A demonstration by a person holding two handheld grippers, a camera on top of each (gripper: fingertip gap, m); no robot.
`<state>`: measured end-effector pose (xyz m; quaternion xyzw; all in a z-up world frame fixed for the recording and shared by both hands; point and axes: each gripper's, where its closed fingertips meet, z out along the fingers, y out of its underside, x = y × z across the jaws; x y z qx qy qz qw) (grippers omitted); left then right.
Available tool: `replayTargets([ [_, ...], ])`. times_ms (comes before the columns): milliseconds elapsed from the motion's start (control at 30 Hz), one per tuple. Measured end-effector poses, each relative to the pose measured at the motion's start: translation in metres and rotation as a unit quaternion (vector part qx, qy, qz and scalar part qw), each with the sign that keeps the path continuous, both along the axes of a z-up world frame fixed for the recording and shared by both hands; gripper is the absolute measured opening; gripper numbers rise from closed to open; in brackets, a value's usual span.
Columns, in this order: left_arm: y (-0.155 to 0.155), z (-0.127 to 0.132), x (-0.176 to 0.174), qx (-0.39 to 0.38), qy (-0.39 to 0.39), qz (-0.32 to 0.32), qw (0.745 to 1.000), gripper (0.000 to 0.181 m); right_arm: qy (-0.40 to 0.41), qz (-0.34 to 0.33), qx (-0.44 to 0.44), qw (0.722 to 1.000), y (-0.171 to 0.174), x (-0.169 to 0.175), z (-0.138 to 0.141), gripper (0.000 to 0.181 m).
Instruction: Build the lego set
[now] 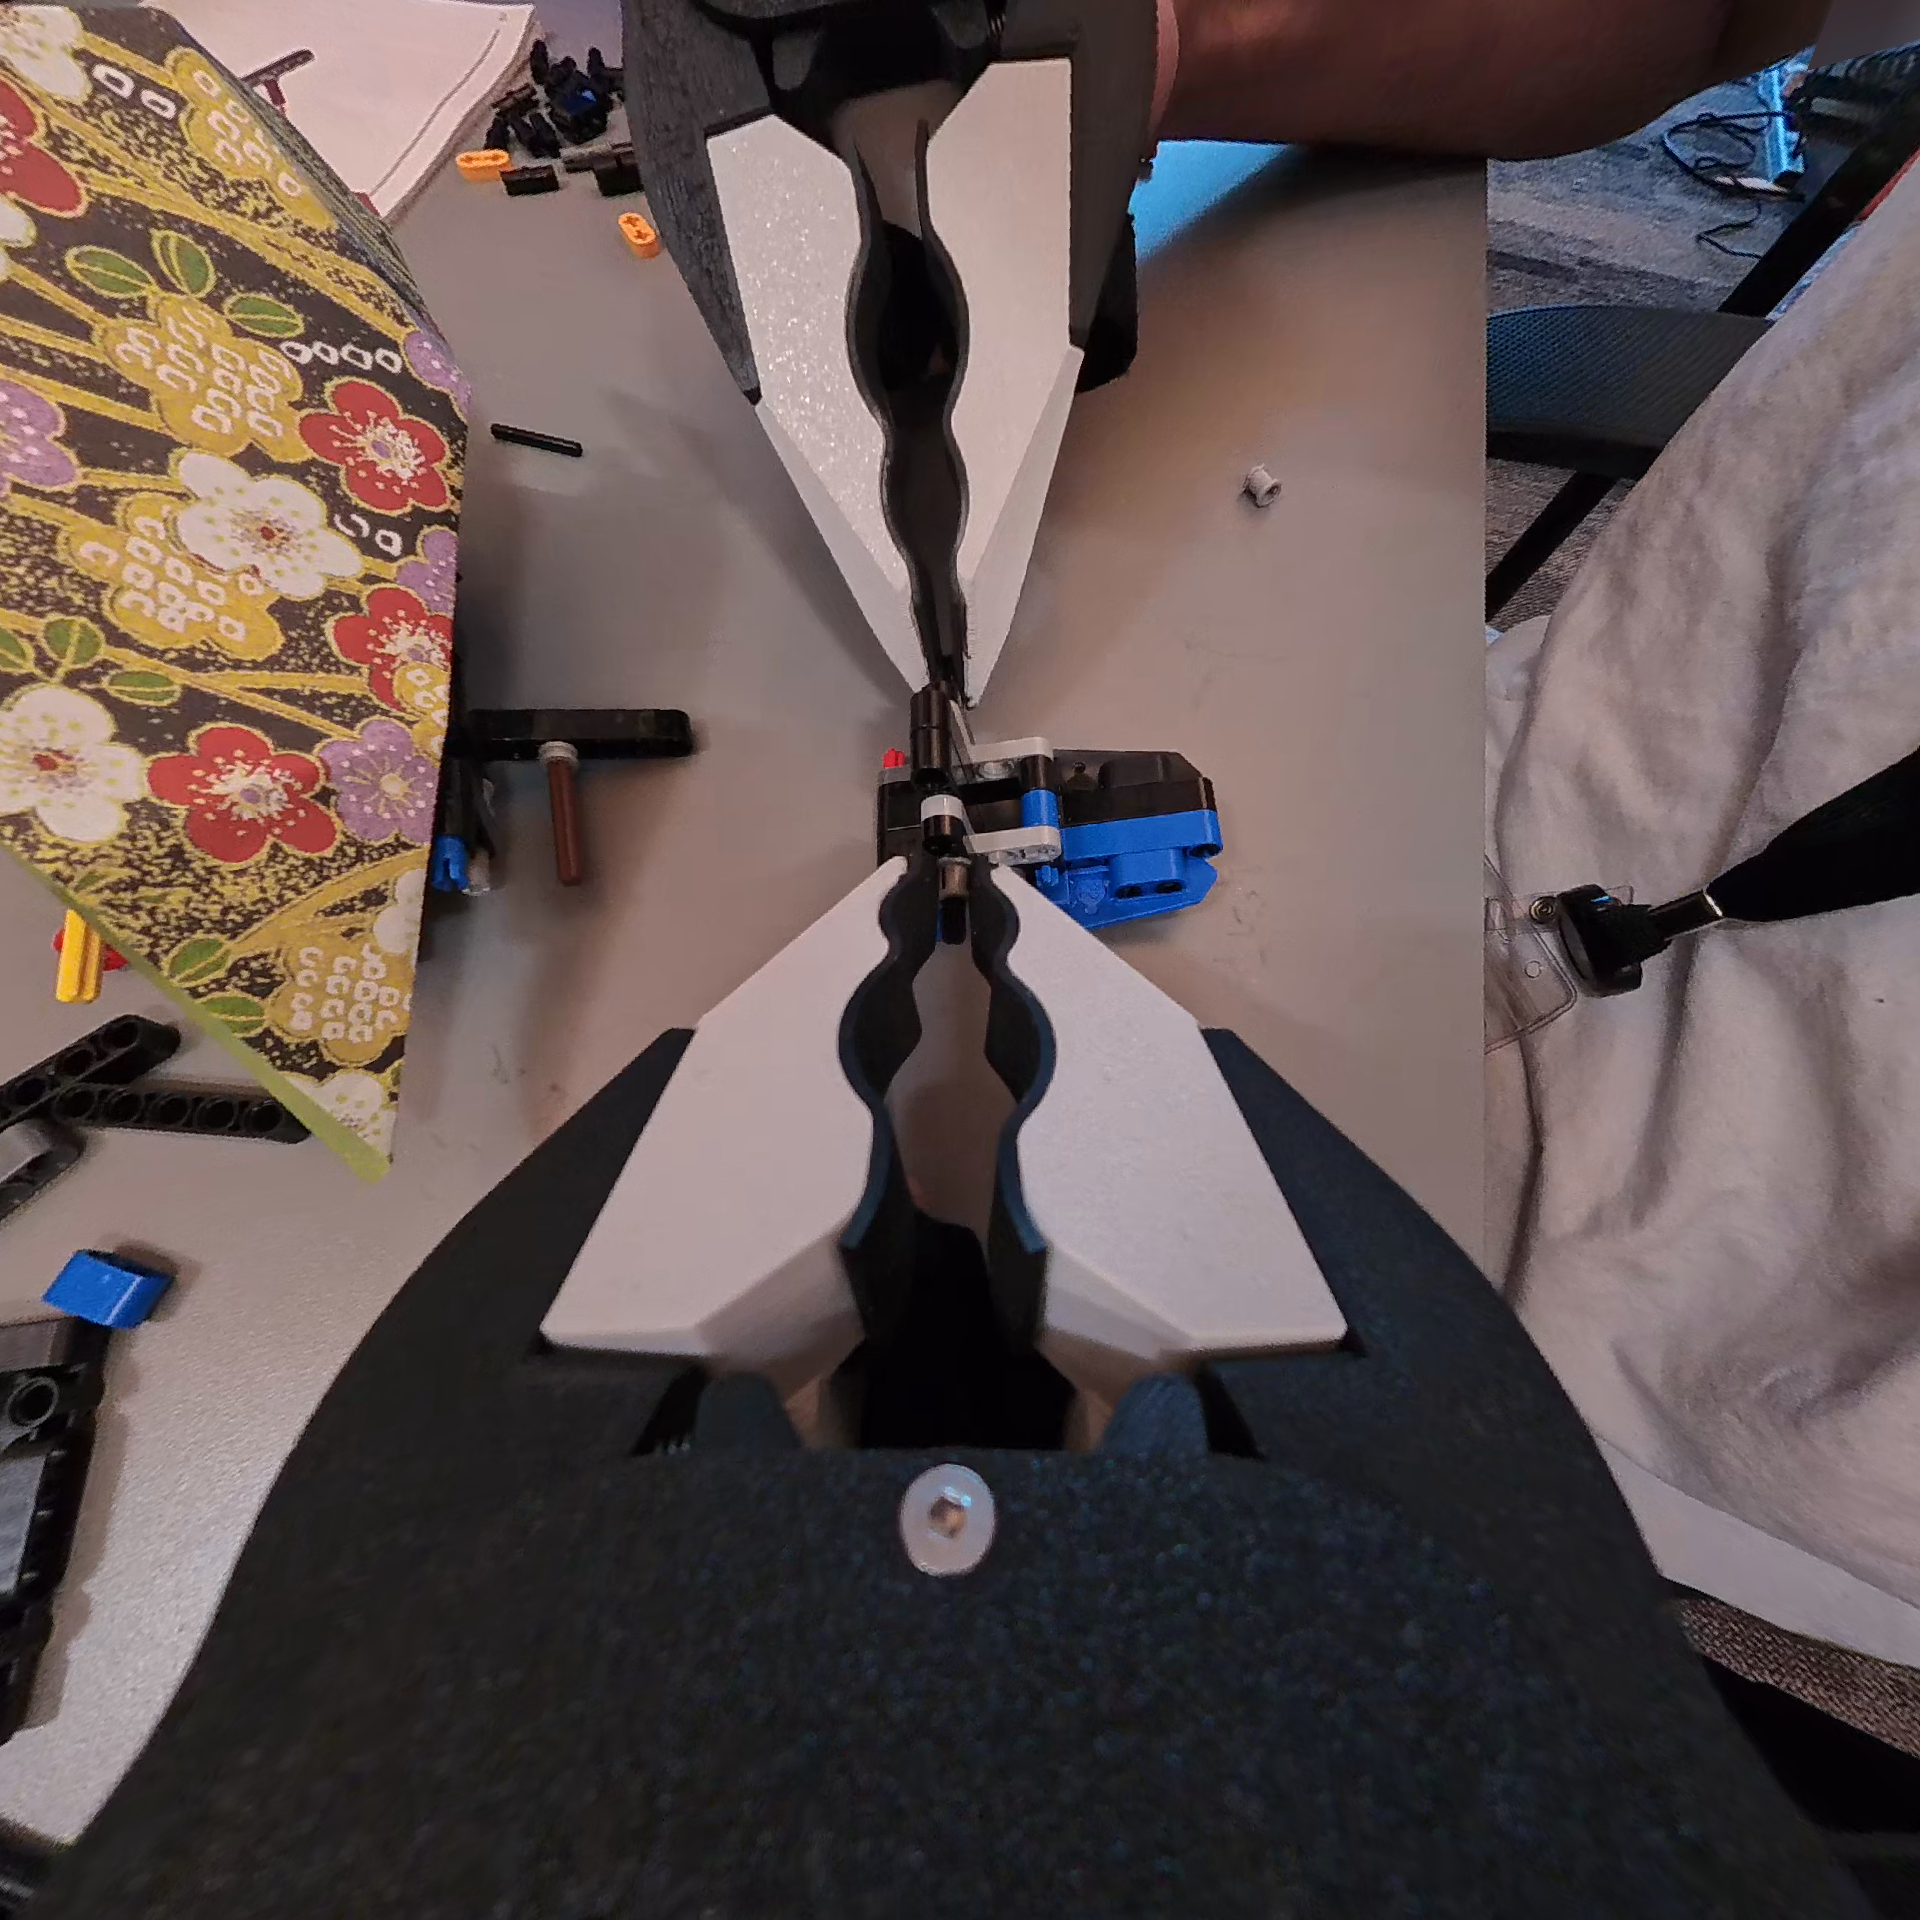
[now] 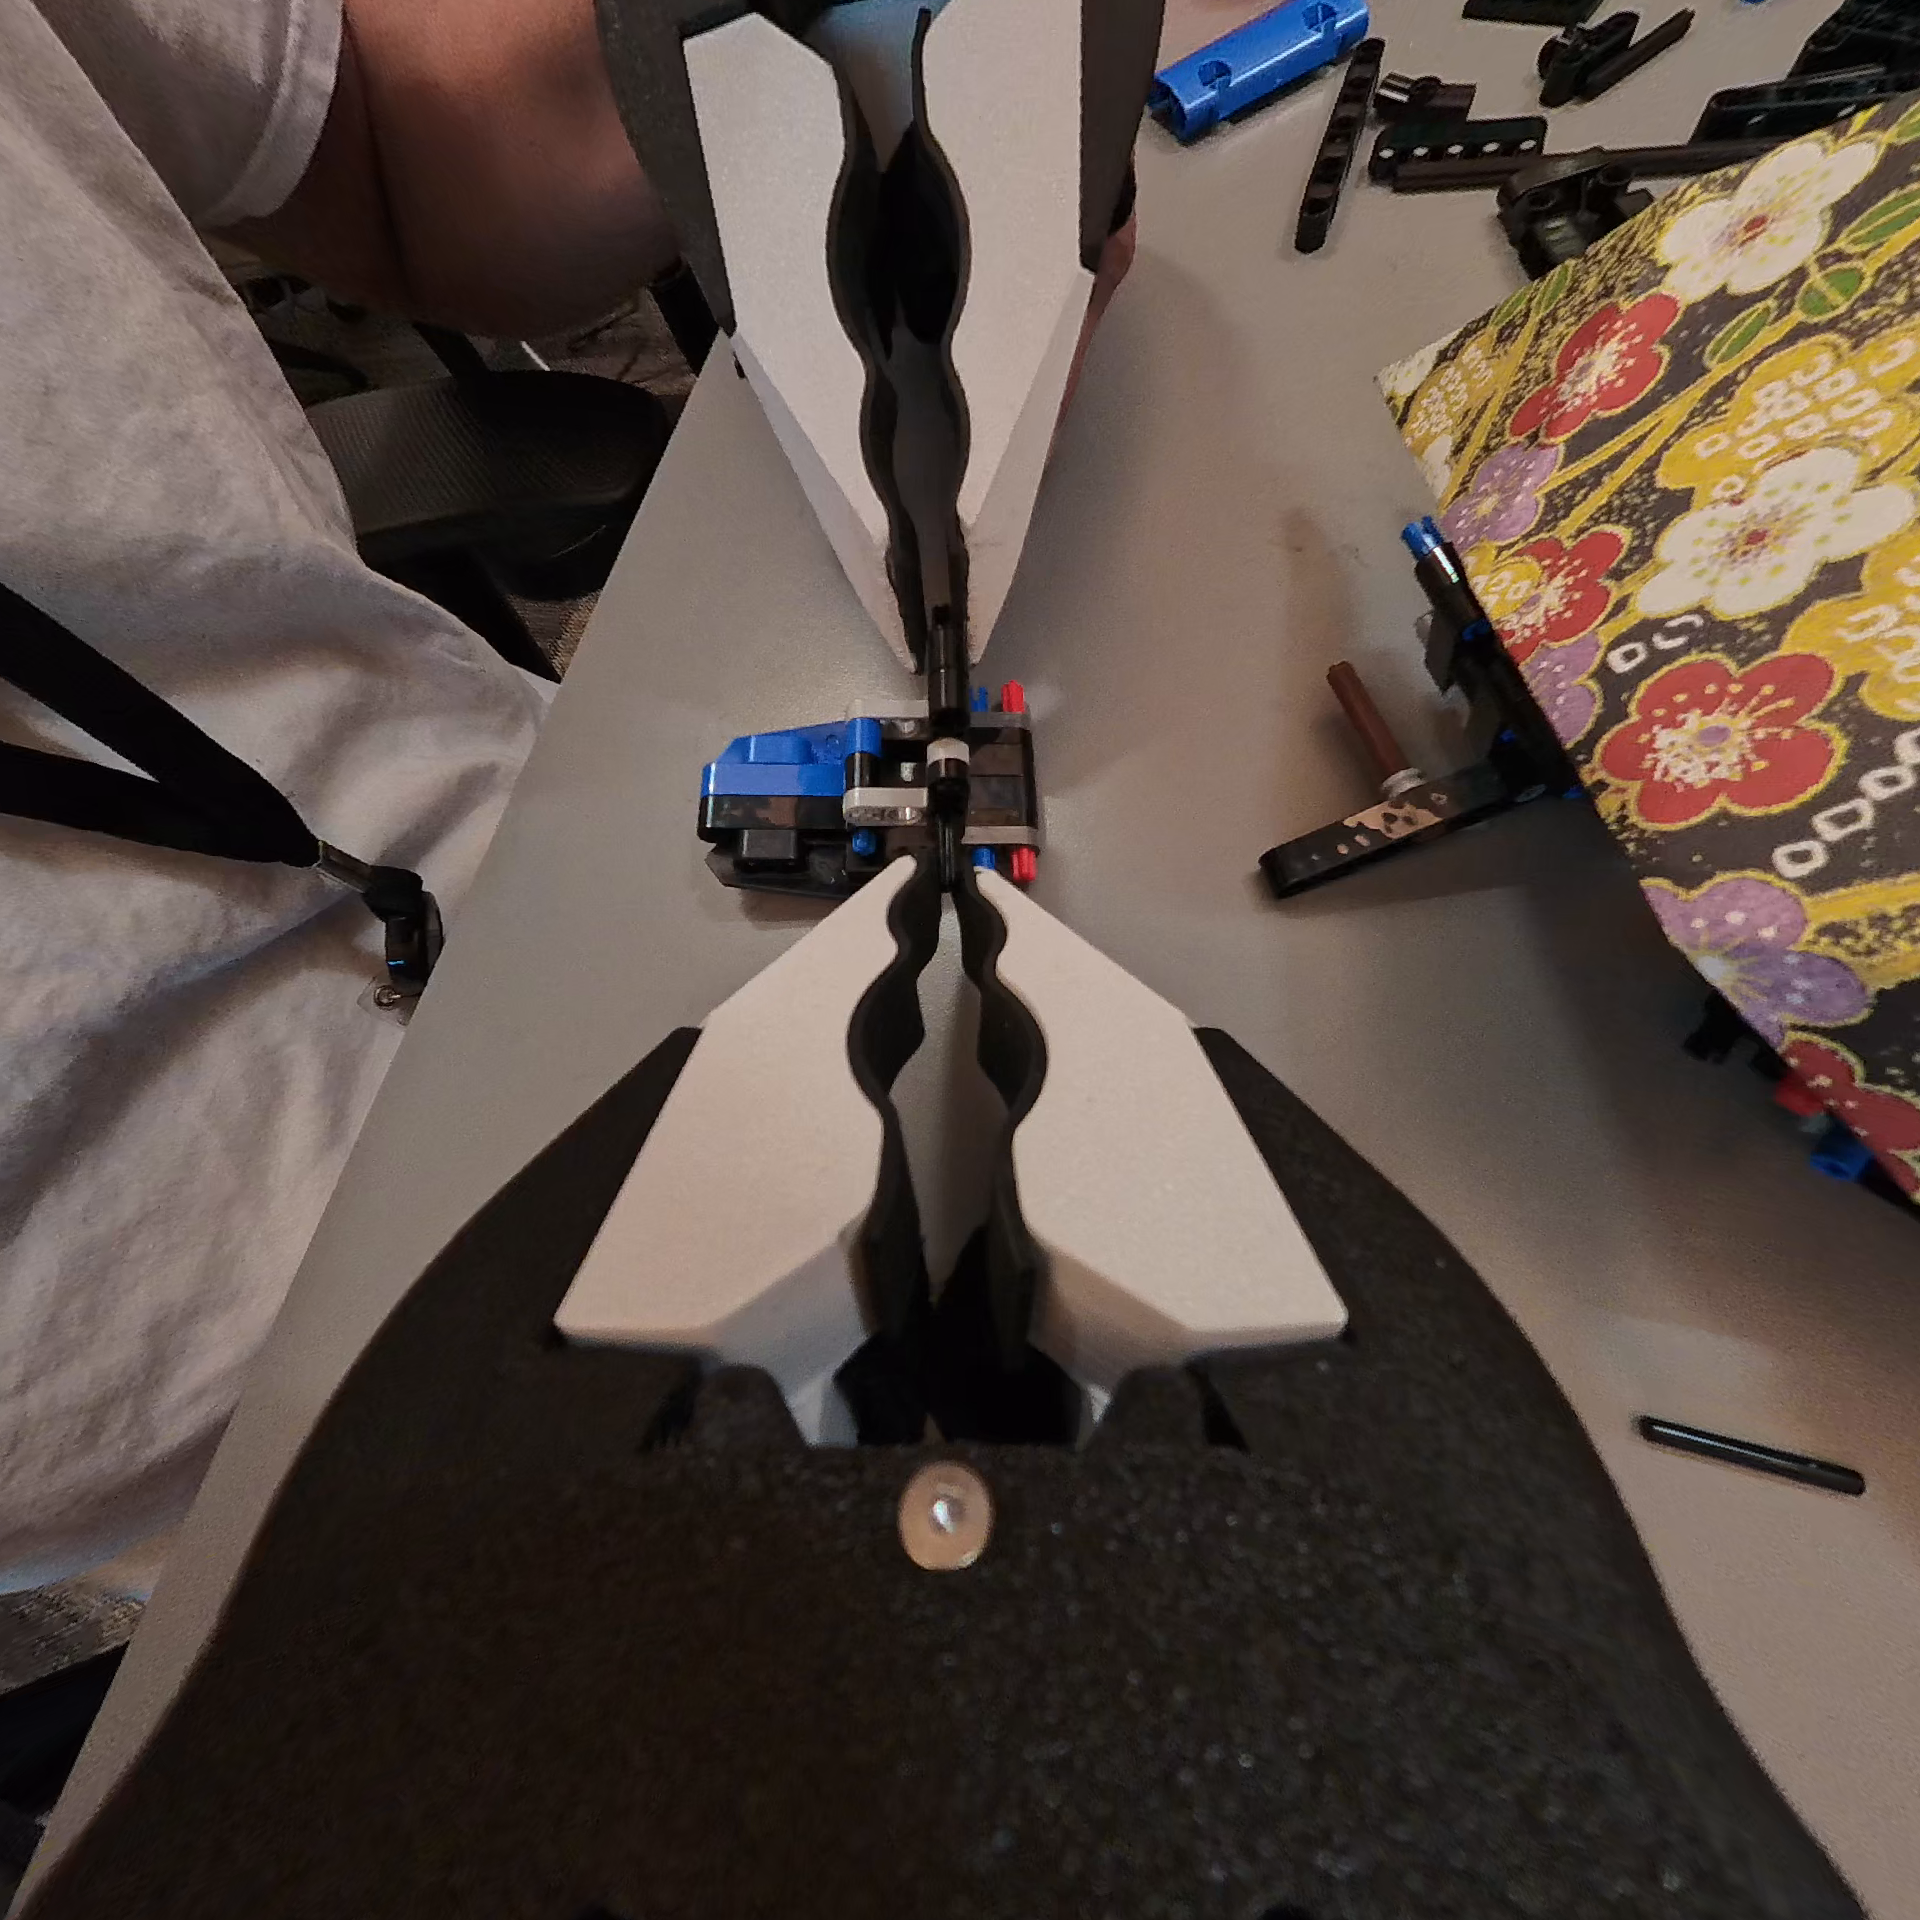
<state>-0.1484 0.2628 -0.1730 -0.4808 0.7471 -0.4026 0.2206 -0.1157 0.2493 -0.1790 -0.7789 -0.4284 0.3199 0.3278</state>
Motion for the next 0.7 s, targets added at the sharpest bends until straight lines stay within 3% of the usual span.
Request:
replayTargets([
  [167, -0.0004, -0.0002, 0.0001, 0.014, -0.007, 0.001, 1.000, 0.005, 0.006, -0.002, -0.010, 1.000, -0.0011, -0.0002, 0.0004, 0.004],
  [267, -0.0027, -0.0033, -0.0045, 0.017, 0.003, -0.001, 1.000, 0.021, -0.007, 0.000, -0.002, 1.000, -0.0044, -0.0002, -0.0022, 0.012],
  [700, -0.0027, -0.0017, 0.0013, 0.013, -0.001, 0.004, 1.000, 0.007, 0.012, -0.019, 0.010, 1.000, -0.0023, 0.0031, 0.0049, 0.006],
])
